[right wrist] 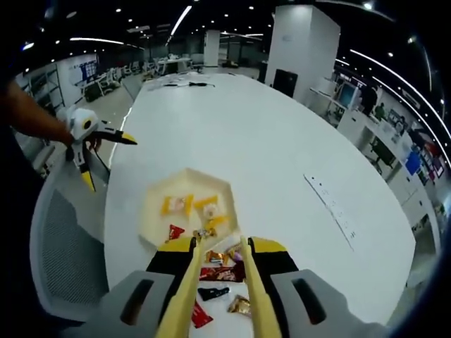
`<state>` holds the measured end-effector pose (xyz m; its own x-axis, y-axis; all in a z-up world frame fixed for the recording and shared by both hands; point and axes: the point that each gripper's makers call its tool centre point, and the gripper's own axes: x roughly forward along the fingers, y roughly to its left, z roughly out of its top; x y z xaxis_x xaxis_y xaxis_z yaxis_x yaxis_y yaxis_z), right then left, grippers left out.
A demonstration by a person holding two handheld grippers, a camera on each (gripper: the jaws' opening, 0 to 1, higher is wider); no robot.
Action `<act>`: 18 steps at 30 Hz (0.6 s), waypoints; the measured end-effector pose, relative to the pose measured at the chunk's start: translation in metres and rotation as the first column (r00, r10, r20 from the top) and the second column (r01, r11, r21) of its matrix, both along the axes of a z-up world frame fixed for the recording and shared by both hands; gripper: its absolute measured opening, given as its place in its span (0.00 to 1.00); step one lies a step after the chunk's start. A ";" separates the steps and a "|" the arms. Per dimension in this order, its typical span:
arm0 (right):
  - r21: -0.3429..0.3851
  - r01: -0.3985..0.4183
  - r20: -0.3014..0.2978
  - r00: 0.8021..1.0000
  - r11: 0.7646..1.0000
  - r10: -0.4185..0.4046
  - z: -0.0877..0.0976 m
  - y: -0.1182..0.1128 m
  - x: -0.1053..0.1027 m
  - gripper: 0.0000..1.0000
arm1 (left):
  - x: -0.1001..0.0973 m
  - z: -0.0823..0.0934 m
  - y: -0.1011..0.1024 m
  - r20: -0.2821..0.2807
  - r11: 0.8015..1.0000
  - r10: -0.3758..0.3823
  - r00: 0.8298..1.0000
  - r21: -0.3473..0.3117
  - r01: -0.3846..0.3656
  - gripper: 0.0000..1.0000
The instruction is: Place the target food into the container with the food tongs after gripping and lifting it, then release it inside without dropping or visibly crushing the food.
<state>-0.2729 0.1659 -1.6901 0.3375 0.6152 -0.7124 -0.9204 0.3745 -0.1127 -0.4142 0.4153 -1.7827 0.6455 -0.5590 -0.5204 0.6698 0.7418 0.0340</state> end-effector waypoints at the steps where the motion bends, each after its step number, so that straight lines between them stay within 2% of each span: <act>1: 0.004 0.000 -0.005 1.000 1.000 0.000 0.000 -0.003 -0.001 0.28 | 0.000 0.000 0.000 -0.002 1.000 -0.001 1.000 0.001 0.001 1.00; 6: -0.002 -0.005 -0.017 1.000 1.000 0.005 -0.007 -0.017 -0.003 0.28 | -0.001 -0.003 -0.001 -0.011 1.000 -0.009 1.000 0.006 0.009 1.00; 11: -0.001 -0.005 -0.011 1.000 1.000 0.005 -0.007 -0.030 -0.001 0.28 | 0.001 0.001 0.002 -0.007 1.000 0.015 1.000 -0.016 -0.015 1.00; 18: -0.011 0.023 -0.015 1.000 1.000 -0.023 -0.009 -0.047 0.001 0.29 | 0.000 0.000 -0.001 -0.007 1.000 0.006 1.000 -0.004 -0.006 1.00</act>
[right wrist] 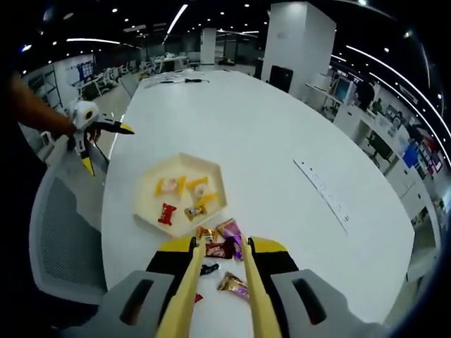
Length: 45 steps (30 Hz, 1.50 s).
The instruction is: Place the target food into the container with the food tongs after gripping and lifting it, then release it inside without dropping or visibly crushing the food.
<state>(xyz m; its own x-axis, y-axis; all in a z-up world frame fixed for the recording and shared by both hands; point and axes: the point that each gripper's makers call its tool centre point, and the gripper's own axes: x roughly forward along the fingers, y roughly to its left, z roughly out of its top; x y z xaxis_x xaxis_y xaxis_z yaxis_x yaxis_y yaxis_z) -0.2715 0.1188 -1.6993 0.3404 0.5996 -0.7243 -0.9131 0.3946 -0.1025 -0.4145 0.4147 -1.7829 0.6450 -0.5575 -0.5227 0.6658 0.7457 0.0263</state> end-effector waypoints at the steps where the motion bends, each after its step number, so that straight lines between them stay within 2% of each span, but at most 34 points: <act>1: -0.002 0.001 0.000 1.000 1.000 -0.001 -0.001 -0.001 0.000 0.29 | 0.000 0.000 0.000 -0.003 1.000 0.001 1.000 0.001 0.000 1.00; 10: -0.010 0.008 0.000 1.000 1.000 -0.008 -0.006 -0.011 0.003 0.29 | 0.000 -0.001 0.000 -0.005 1.000 -0.001 1.000 0.000 0.001 1.00; 26: -0.053 -0.008 -0.034 0.999 0.999 0.006 -0.029 -0.029 0.006 0.28 | 0.001 0.001 0.000 -0.002 1.000 0.007 1.000 -0.008 -0.007 0.99; 32: -0.052 -0.063 -0.020 0.998 0.997 0.062 -0.031 -0.027 0.007 0.28 | 0.002 0.002 0.001 0.014 1.000 0.009 1.000 -0.001 -0.009 0.99; 34: -0.050 -0.084 -0.031 0.996 0.995 0.083 -0.031 -0.025 0.004 0.28 | 0.003 0.003 0.002 0.011 1.000 0.017 1.000 -0.010 -0.017 0.99; 36: -0.079 -0.114 -0.021 0.993 0.990 0.113 -0.036 -0.029 0.005 0.28 | 0.002 0.003 0.001 0.009 1.000 0.011 1.000 -0.007 -0.011 0.99; 42: -0.100 -0.125 -0.060 0.991 0.987 0.120 -0.054 -0.042 0.007 0.28 | 0.002 0.001 0.001 0.005 1.000 0.011 1.000 -0.001 -0.011 0.99; 45: -0.113 -0.120 -0.077 0.991 0.986 0.111 -0.069 -0.049 0.008 0.28 | 0.001 0.000 0.001 -0.002 1.000 0.009 1.000 -0.001 -0.009 0.99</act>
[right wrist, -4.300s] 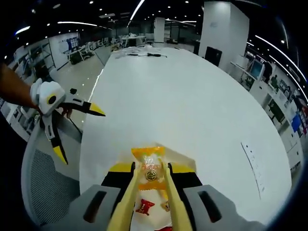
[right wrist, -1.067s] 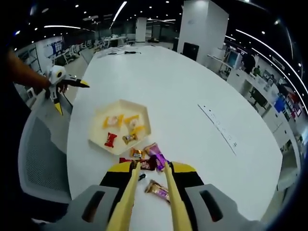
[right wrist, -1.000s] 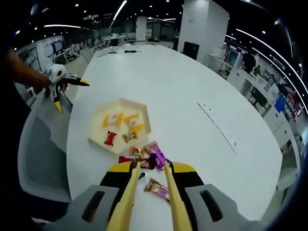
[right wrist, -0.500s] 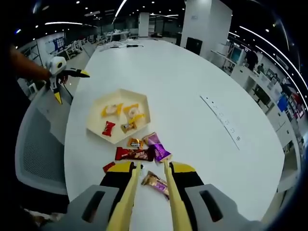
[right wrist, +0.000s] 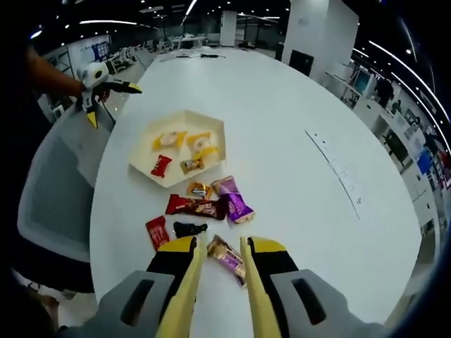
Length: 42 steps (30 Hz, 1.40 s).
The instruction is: Place the target food into the container with the food tongs after gripping and lifting it, then release it inside without dropping or visibly crushing the food.
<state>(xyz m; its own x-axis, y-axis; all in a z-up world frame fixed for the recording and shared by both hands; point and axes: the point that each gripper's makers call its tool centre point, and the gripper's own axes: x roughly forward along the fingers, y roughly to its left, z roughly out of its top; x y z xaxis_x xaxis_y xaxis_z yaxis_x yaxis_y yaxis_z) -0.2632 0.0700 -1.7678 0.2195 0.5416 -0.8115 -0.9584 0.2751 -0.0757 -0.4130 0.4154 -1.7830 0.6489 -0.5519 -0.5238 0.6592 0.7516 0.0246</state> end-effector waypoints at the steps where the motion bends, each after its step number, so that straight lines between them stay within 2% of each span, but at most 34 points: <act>1: -0.004 0.001 -0.003 1.000 1.000 -0.001 -0.002 -0.001 0.000 0.28 | 0.000 0.000 0.000 -0.001 1.000 -0.001 1.000 -0.001 0.001 0.99; 4: -0.032 -0.002 -0.020 1.000 0.999 0.001 -0.019 -0.008 0.003 0.28 | -0.001 0.000 -0.001 -0.005 1.000 -0.002 1.000 0.000 0.002 0.99; 8: -0.058 -0.014 -0.028 1.000 0.998 0.012 -0.030 -0.013 0.006 0.27 | -0.001 -0.002 -0.001 -0.013 1.000 -0.003 1.000 -0.001 0.003 0.99; 12: -0.063 -0.035 -0.032 0.999 0.997 0.033 -0.034 -0.009 0.007 0.27 | -0.001 -0.001 -0.001 -0.018 1.000 0.005 1.000 -0.013 -0.005 0.99; 15: -0.110 -0.078 -0.036 0.997 0.991 0.075 -0.042 -0.012 0.006 0.27 | 0.000 0.000 -0.001 -0.016 1.000 0.007 1.000 -0.018 -0.008 0.99; 19: -0.121 -0.088 -0.031 0.996 0.989 0.085 -0.046 -0.012 0.009 0.27 | 0.000 0.000 -0.001 -0.016 1.000 0.006 1.000 -0.022 -0.006 0.99; 20: -0.142 -0.097 -0.019 0.995 0.985 0.095 -0.049 -0.013 0.012 0.27 | 0.000 0.001 -0.001 -0.015 1.000 0.010 1.000 -0.025 -0.011 0.99; 23: -0.185 -0.146 -0.031 0.989 0.972 0.143 -0.057 -0.015 0.008 0.28 | 0.001 0.003 0.000 -0.010 0.999 0.016 1.000 -0.032 -0.017 0.99; 28: -0.166 -0.141 -0.030 0.990 0.976 0.138 -0.056 -0.008 0.009 0.28 | 0.000 0.002 -0.002 -0.018 0.999 0.010 1.000 -0.034 -0.010 0.99; 31: -0.158 -0.035 -0.081 0.996 0.987 0.022 -0.056 -0.007 0.007 0.28 | 0.000 0.002 -0.002 -0.018 0.999 0.008 1.000 -0.036 -0.009 0.99; 32: -0.159 0.030 -0.123 0.991 0.987 -0.050 -0.056 -0.008 0.004 0.27 | 0.000 0.002 -0.002 -0.018 0.999 0.008 1.000 -0.035 -0.008 0.99; 34: -0.123 0.046 -0.167 0.984 0.991 -0.066 -0.052 -0.003 -0.002 0.27 | 0.000 0.002 -0.002 -0.019 0.999 0.006 1.000 -0.037 -0.006 0.99; 37: -0.118 0.011 -0.129 0.991 0.993 -0.026 -0.047 -0.002 -0.001 0.27 | -0.001 0.001 -0.002 -0.024 0.999 0.002 1.000 -0.037 -0.003 0.97; 38: -0.136 -0.062 -0.090 0.995 0.989 0.050 -0.047 -0.004 0.000 0.28 | -0.001 0.002 -0.002 -0.022 0.999 0.000 1.000 -0.036 -0.001 0.97; 40: -0.148 -0.109 -0.119 0.989 0.983 0.092 -0.052 -0.004 -0.010 0.27 | -0.001 0.001 -0.002 -0.022 0.999 0.001 1.000 -0.035 -0.001 0.97; 42: -0.163 -0.171 -0.072 0.984 0.972 0.162 -0.054 -0.004 -0.007 0.27 | -0.001 0.001 -0.002 -0.021 0.999 0.001 1.000 -0.035 -0.001 0.97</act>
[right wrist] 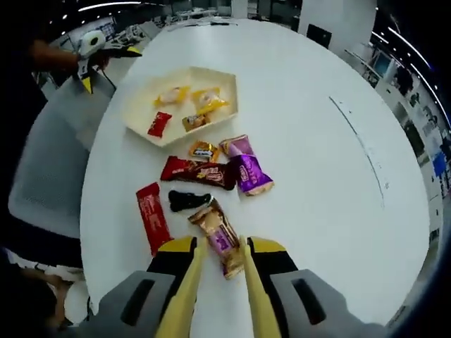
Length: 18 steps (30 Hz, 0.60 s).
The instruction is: Place the target food into the container with the food tongs after gripping and lifting it, then release it inside without dropping or visibly crushing the food.
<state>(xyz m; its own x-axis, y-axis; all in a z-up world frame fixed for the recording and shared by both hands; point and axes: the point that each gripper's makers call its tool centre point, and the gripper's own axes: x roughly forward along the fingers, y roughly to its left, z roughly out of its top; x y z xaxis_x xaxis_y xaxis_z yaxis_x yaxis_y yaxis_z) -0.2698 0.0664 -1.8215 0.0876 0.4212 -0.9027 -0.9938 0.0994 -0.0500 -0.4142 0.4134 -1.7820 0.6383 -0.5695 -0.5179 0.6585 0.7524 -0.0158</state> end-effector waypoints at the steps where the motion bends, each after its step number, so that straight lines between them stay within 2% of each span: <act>1: -0.007 0.007 -0.010 1.000 1.000 -0.007 -0.003 0.000 -0.001 0.28 | 0.000 0.000 0.000 -0.001 1.000 -0.003 1.000 0.003 0.003 0.97; 3: -0.001 -0.019 -0.001 1.000 1.000 0.019 -0.005 0.004 0.000 0.28 | -0.001 -0.001 0.000 -0.004 1.000 -0.003 1.000 0.002 0.003 0.97; 7: -0.009 -0.015 0.000 1.000 1.000 0.015 -0.011 0.008 0.003 0.28 | -0.001 -0.002 -0.001 -0.010 1.000 -0.006 1.000 0.005 0.006 0.97; 9: -0.012 0.017 -0.001 1.000 1.000 -0.017 -0.013 0.008 0.006 0.28 | -0.002 -0.002 -0.001 -0.012 1.000 -0.007 1.000 0.005 0.007 0.97; 10: -0.014 0.060 -0.020 0.998 0.998 -0.060 -0.015 0.007 0.005 0.27 | -0.002 -0.002 -0.001 -0.012 1.000 -0.008 1.000 0.005 0.008 0.97; 13: -0.018 0.101 -0.017 0.995 0.995 -0.101 -0.018 0.005 0.006 0.25 | -0.002 -0.003 0.000 -0.015 1.000 -0.008 1.000 0.006 0.009 0.97; 15: -0.025 0.156 -0.014 0.988 0.987 -0.156 -0.018 0.002 0.008 0.23 | -0.002 -0.004 0.000 -0.017 1.000 -0.007 1.000 0.009 0.007 0.97; 18: -0.025 0.189 -0.018 0.982 0.982 -0.189 -0.018 -0.001 0.010 0.22 | -0.002 -0.003 0.000 -0.016 1.000 -0.008 1.000 0.009 0.008 0.97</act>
